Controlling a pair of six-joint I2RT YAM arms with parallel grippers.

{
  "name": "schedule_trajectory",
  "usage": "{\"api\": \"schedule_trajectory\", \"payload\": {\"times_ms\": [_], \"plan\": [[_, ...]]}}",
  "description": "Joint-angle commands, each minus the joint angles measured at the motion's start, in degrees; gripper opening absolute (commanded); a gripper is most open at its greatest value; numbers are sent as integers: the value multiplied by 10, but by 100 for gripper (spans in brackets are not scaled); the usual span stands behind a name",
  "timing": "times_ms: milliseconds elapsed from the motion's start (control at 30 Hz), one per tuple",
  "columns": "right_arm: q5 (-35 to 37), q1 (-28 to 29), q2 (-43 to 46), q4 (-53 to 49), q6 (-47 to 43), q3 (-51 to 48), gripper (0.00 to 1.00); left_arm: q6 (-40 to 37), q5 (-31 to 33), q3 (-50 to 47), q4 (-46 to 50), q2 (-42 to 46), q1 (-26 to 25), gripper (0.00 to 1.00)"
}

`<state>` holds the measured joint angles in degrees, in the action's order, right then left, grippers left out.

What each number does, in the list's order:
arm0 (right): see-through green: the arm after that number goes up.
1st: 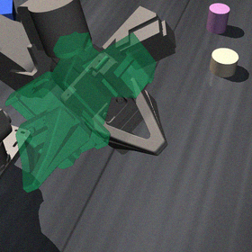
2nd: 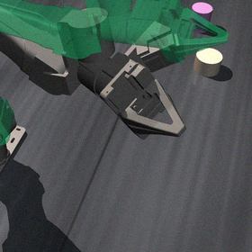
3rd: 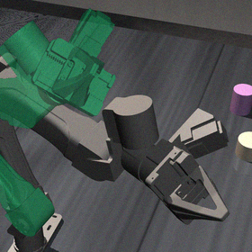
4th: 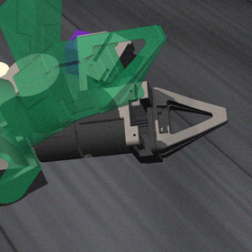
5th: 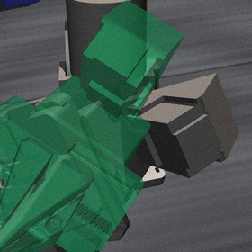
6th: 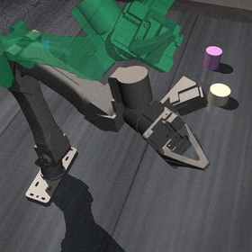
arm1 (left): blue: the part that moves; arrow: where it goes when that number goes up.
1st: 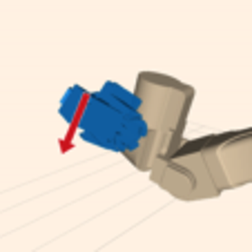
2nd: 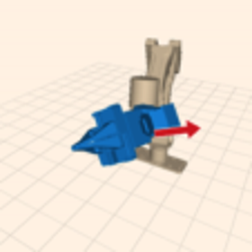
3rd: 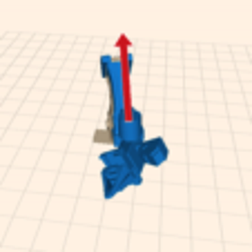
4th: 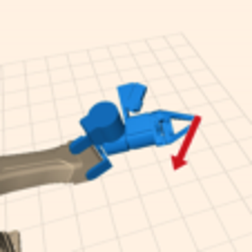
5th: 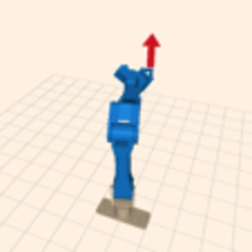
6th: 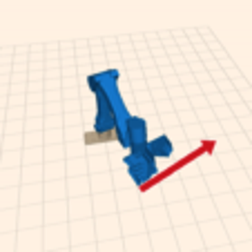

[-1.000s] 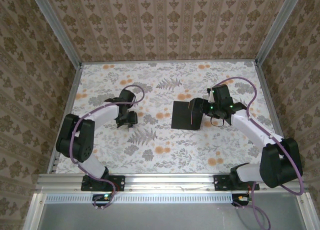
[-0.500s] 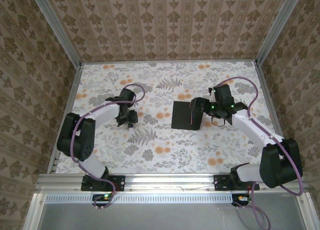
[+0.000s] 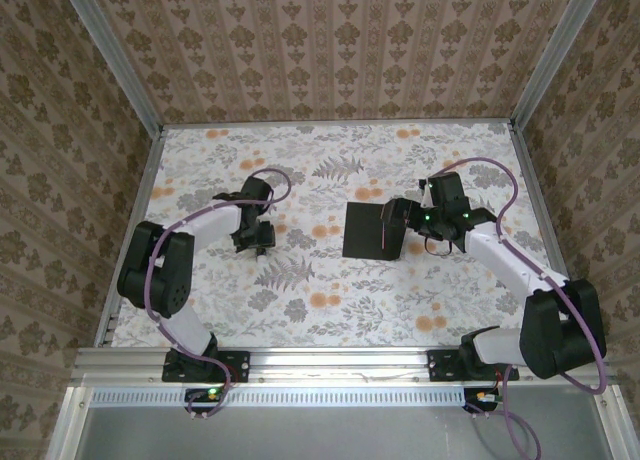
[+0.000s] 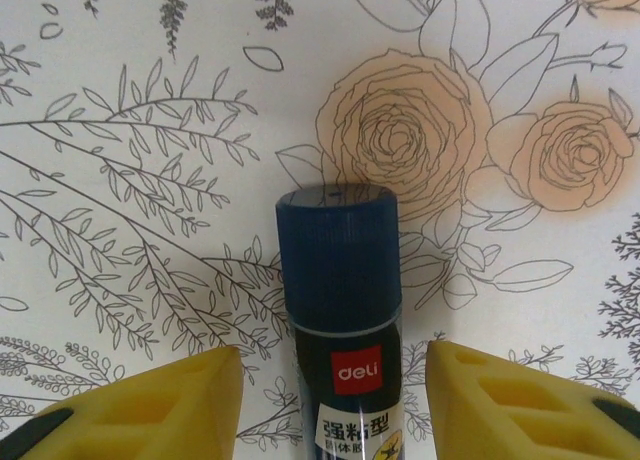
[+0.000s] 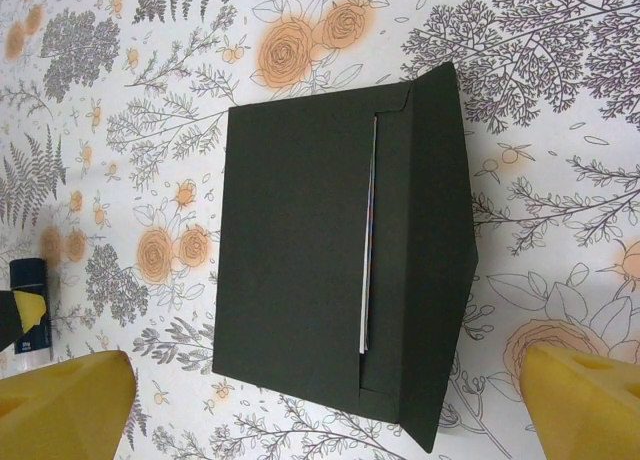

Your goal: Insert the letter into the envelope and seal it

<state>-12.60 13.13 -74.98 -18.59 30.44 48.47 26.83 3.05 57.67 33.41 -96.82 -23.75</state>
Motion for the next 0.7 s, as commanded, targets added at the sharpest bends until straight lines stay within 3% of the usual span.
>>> {"api": "schedule_trajectory", "payload": {"times_ms": [0, 667], "plan": [[-1, -2, 13, -6, 9, -8, 100, 9, 7, 13, 26, 11, -8, 50], [0, -7, 20, -9, 10, -16, 100, 12, 6, 7, 6, -16, -12, 43]]}}
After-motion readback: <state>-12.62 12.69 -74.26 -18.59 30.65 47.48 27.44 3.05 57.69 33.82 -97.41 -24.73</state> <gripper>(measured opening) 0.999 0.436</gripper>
